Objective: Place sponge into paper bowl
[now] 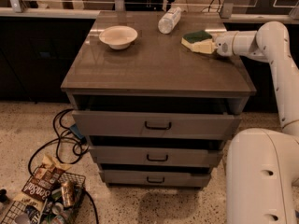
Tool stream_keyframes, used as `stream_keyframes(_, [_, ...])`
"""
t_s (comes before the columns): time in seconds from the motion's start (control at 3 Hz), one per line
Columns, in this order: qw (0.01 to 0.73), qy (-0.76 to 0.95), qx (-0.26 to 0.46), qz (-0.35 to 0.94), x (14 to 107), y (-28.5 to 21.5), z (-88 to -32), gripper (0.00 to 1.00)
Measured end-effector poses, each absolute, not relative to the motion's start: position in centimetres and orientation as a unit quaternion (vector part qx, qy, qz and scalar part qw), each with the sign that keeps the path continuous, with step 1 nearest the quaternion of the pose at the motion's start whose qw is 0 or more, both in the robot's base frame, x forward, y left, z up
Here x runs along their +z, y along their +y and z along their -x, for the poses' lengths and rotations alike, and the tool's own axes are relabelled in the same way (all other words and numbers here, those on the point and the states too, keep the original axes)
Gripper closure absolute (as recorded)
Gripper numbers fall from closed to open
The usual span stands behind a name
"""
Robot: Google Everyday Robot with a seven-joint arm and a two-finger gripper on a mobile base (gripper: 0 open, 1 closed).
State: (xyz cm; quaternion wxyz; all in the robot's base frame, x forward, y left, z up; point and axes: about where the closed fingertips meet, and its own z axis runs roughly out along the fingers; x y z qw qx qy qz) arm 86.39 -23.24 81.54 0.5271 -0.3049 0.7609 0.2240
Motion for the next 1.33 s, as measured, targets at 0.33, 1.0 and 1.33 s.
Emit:
stream_keyframes(0.33, [0.527, 0.761, 0.224, 0.305, 81.55, -23.24, -86.39, 1.0])
stream_keyframes(1.0, [0.527, 0.761, 0.224, 0.305, 81.57, -23.23, -86.39, 1.0])
stream_keyframes(1.33, [0.527, 0.761, 0.224, 0.305, 81.58, -23.23, -86.38, 1.0])
